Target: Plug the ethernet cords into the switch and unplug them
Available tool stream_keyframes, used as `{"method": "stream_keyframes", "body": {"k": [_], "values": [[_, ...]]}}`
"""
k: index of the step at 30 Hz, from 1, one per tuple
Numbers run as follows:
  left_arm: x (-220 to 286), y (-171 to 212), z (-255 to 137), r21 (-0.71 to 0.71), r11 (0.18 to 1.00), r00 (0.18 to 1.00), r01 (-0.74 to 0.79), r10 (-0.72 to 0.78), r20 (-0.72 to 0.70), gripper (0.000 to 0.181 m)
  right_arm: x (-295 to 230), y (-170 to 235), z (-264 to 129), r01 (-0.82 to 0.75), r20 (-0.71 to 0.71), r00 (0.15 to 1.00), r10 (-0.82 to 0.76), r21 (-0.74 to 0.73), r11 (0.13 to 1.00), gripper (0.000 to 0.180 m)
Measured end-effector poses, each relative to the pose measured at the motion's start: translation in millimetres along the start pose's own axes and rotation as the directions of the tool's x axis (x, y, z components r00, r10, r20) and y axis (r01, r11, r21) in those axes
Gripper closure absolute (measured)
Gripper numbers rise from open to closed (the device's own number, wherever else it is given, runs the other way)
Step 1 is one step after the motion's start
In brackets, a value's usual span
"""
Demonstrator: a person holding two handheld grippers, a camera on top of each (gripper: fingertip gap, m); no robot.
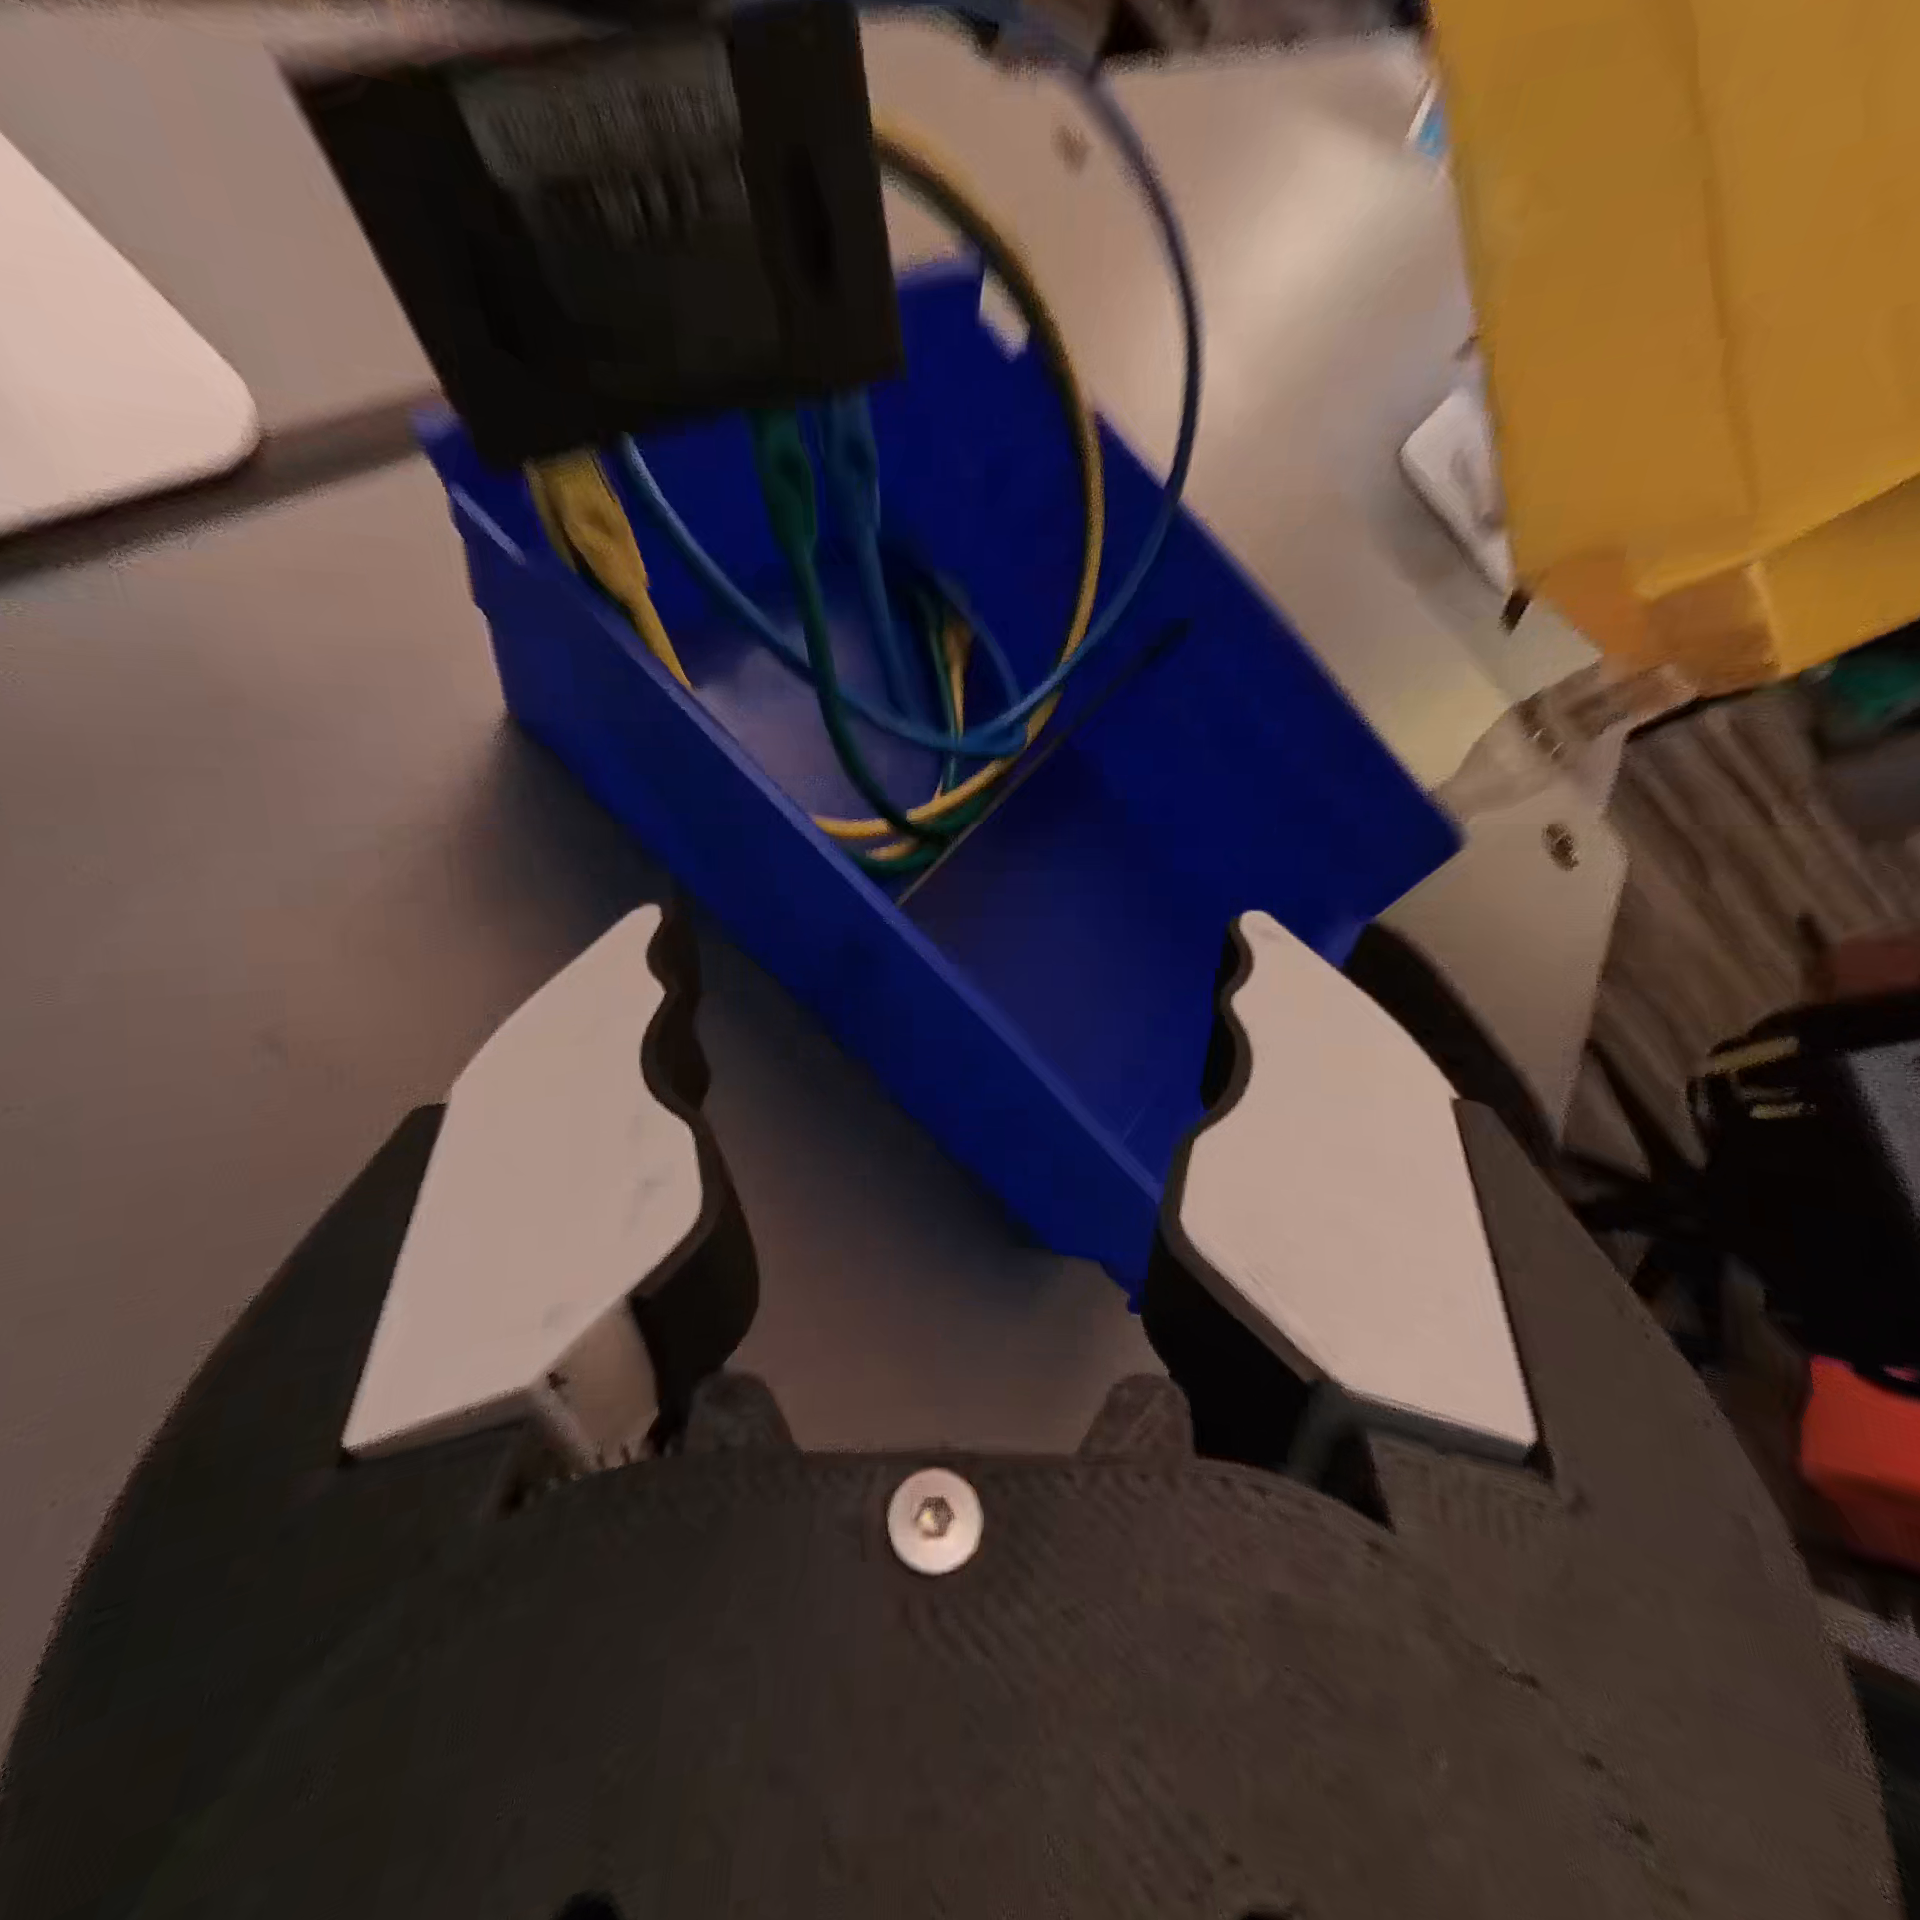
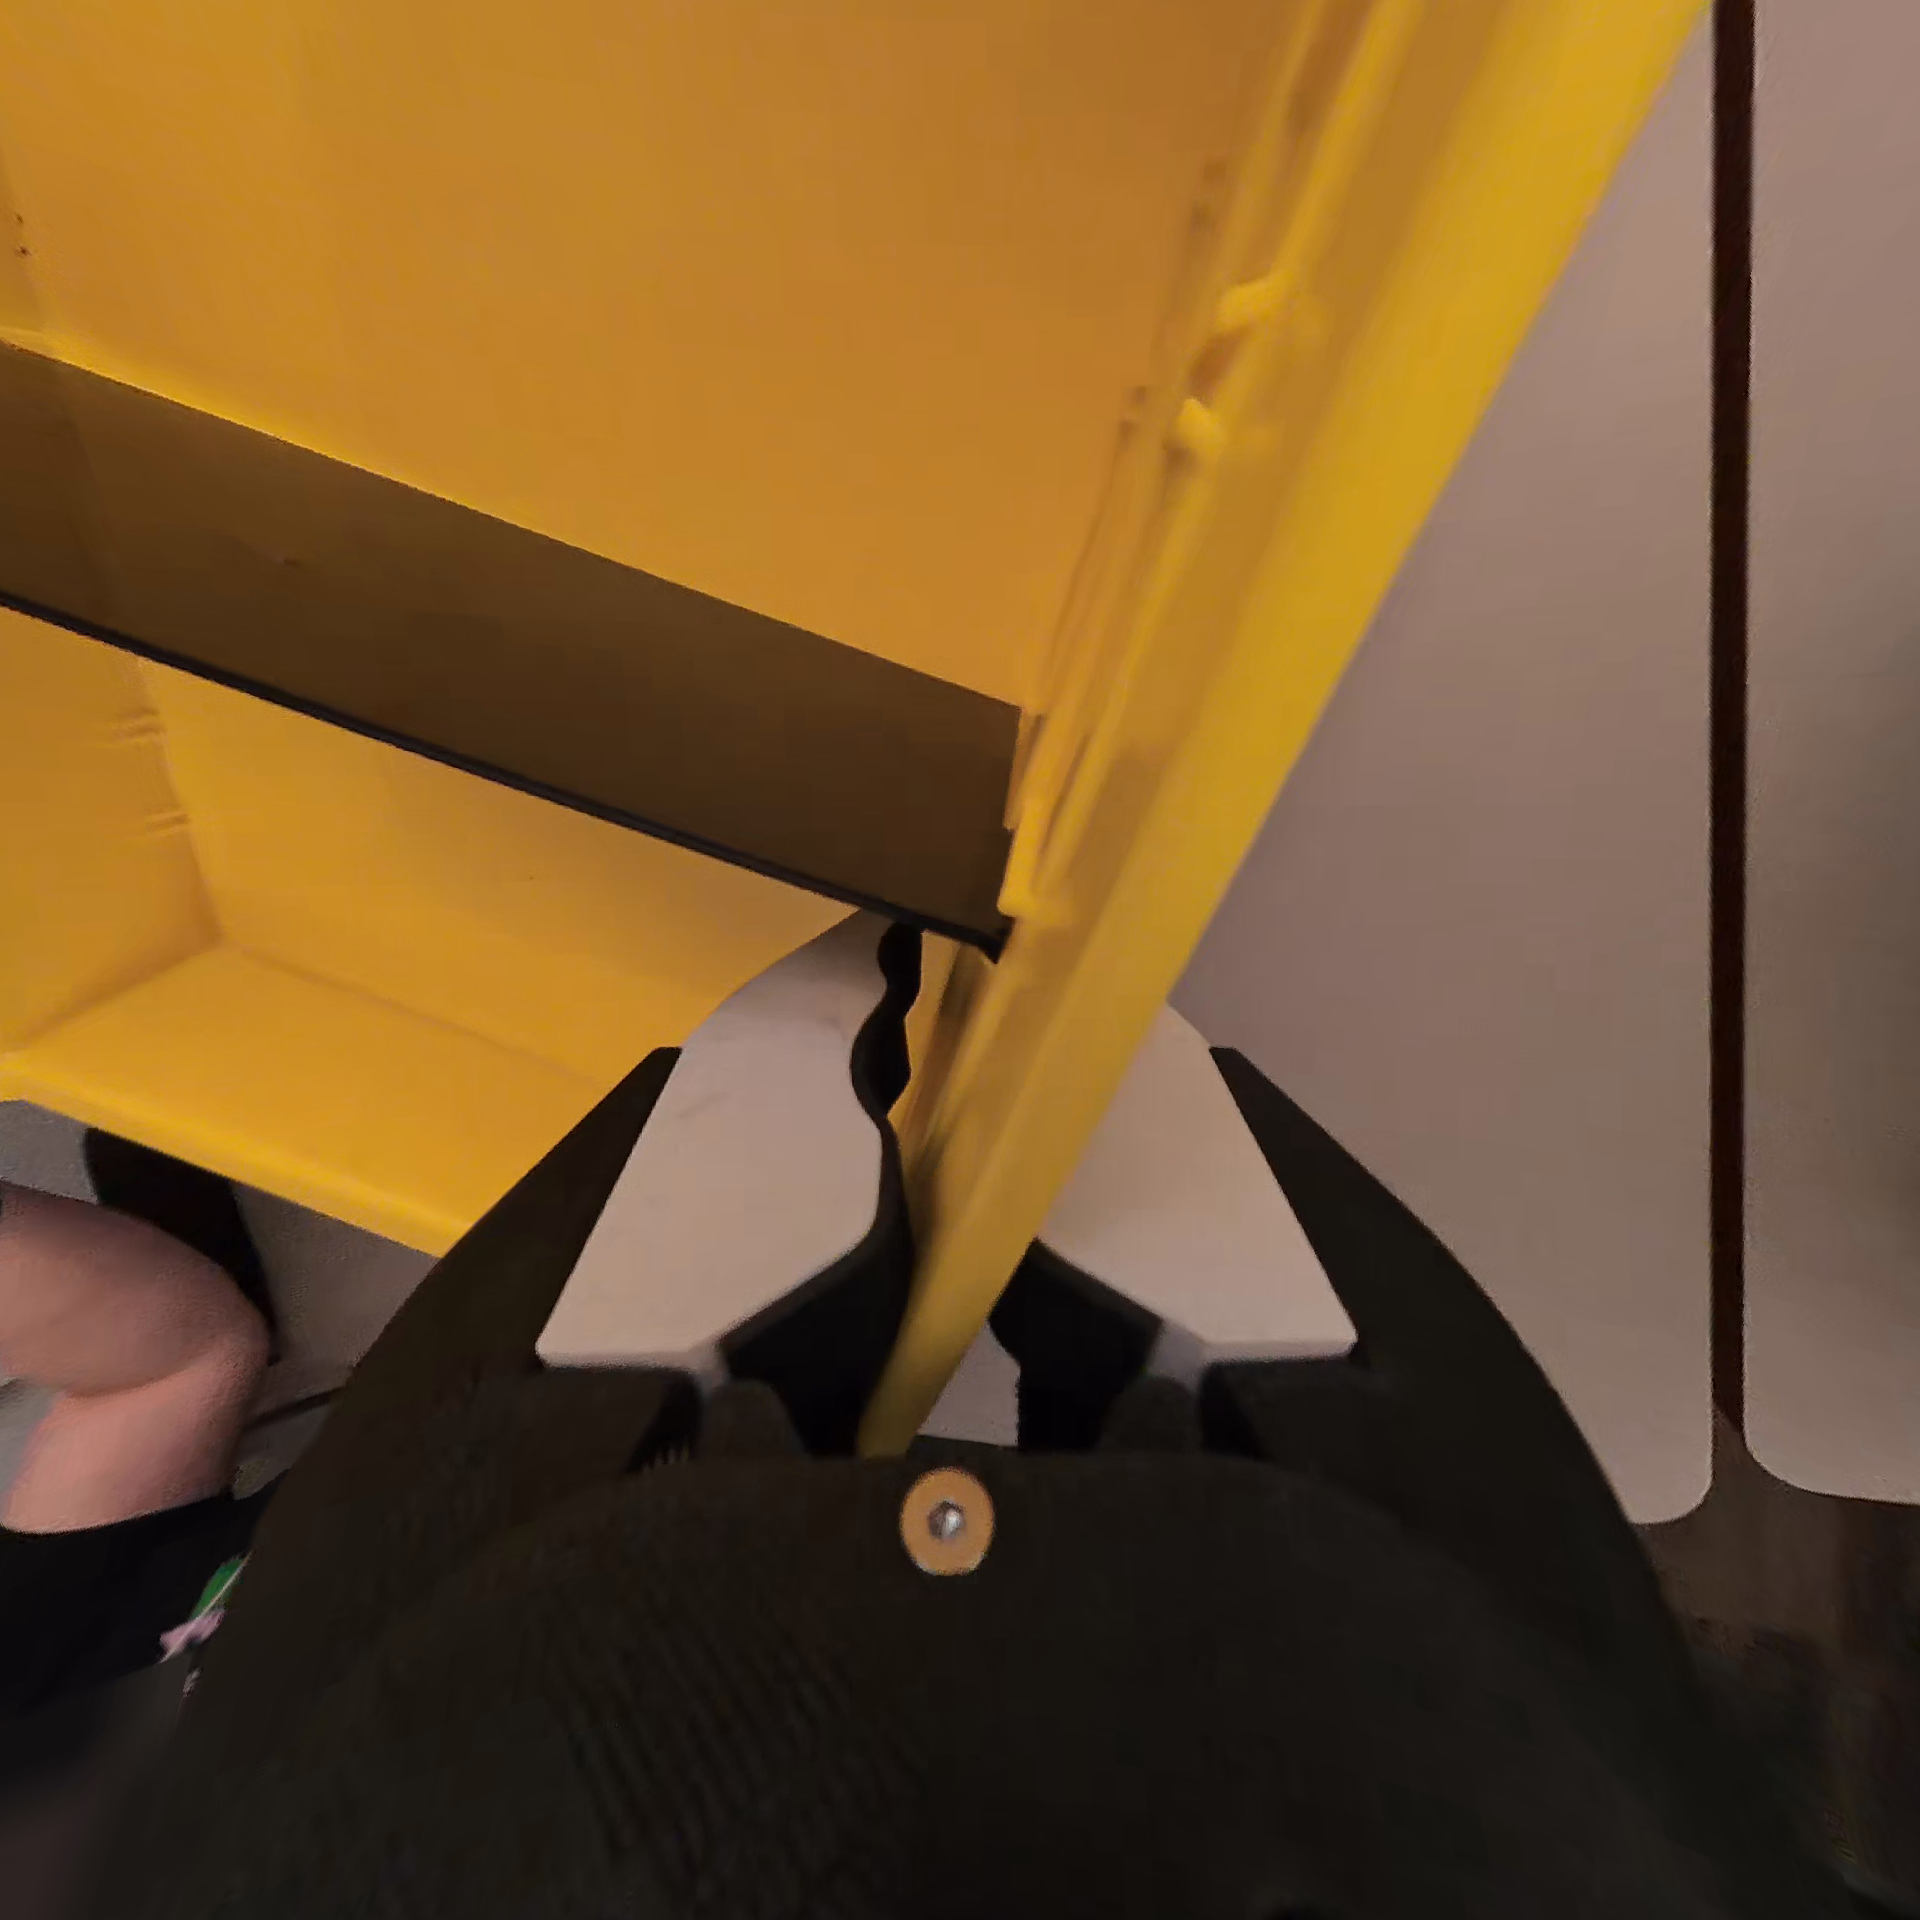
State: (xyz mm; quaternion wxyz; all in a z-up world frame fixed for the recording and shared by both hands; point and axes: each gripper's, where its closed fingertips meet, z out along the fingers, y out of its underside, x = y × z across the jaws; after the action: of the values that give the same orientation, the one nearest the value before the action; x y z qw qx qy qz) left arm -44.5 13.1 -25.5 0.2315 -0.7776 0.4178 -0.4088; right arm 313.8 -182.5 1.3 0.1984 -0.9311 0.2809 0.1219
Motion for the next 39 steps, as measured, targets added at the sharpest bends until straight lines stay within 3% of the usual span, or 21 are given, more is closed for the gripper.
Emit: {"method": "stream_keyframes", "body": {"k": [4, 8, 11, 14, 18, 23, 28, 31, 39], "values": [[-16, 27, 37, -0.125, 0.992, 0.995, -0.026, 0.037, 0.090, 0.087, 35, 23, 36, -0.080, 0.004, 0.997, 0.080, -0.040, 0.996, 0.168], [-30, 42, 43, -0.223, 0.973, 0.988, -0.059, 0.089, 0.125, 0.097, 49, 35, 62, -0.092, -0.008, 0.996, 0.092, -0.089, 0.992, 0.168], [-40, 42, 27, -0.273, 0.958, 0.983, -0.086, 0.126, 0.133, 0.116, 46, 37, 76, -0.067, -0.015, 0.998, 0.066, -0.116, 0.991, 0.168], [-50, 47, 1, -0.324, 0.941, 0.991, -0.099, 0.123, 0.057, 0.161, 35, 38, 88, -0.016, -0.003, 1.000, 0.015, -0.151, 0.988, 0.168], [-93, 55, -47, -0.346, 0.938, 0.996, -0.003, 0.035, 0.086, 0.167, 12, 38, 104, 0.056, 0.026, 0.998, -0.051, -0.195, 0.979, 0.168], [-171, 63, -123, -0.204, 0.964, 0.954, 0.172, -0.111, 0.278, 0.175, -10, 41, 126, 0.137, 0.046, 0.990, -0.129, -0.262, 0.955, 0.168], [-216, 92, -199, -0.012, 0.938, 0.908, 0.345, -0.331, 0.258, 0.172, -16, 45, 149, 0.183, 0.021, 0.982, -0.187, -0.327, 0.927, 0.168], [-242, 108, -242, 0.142, 0.884, 0.834, 0.446, -0.467, 0.294, 0.172, -9, 45, 155, 0.231, -0.036, 0.965, -0.261, -0.360, 0.904, 0.168], [-283, 150, -331, 0.421, 0.745, 0.601, 0.518, -0.667, 0.441, 0.172, 0, 38, 156, 0.291, -0.042, 0.942, -0.332, -0.385, 0.876, 0.169]]}}
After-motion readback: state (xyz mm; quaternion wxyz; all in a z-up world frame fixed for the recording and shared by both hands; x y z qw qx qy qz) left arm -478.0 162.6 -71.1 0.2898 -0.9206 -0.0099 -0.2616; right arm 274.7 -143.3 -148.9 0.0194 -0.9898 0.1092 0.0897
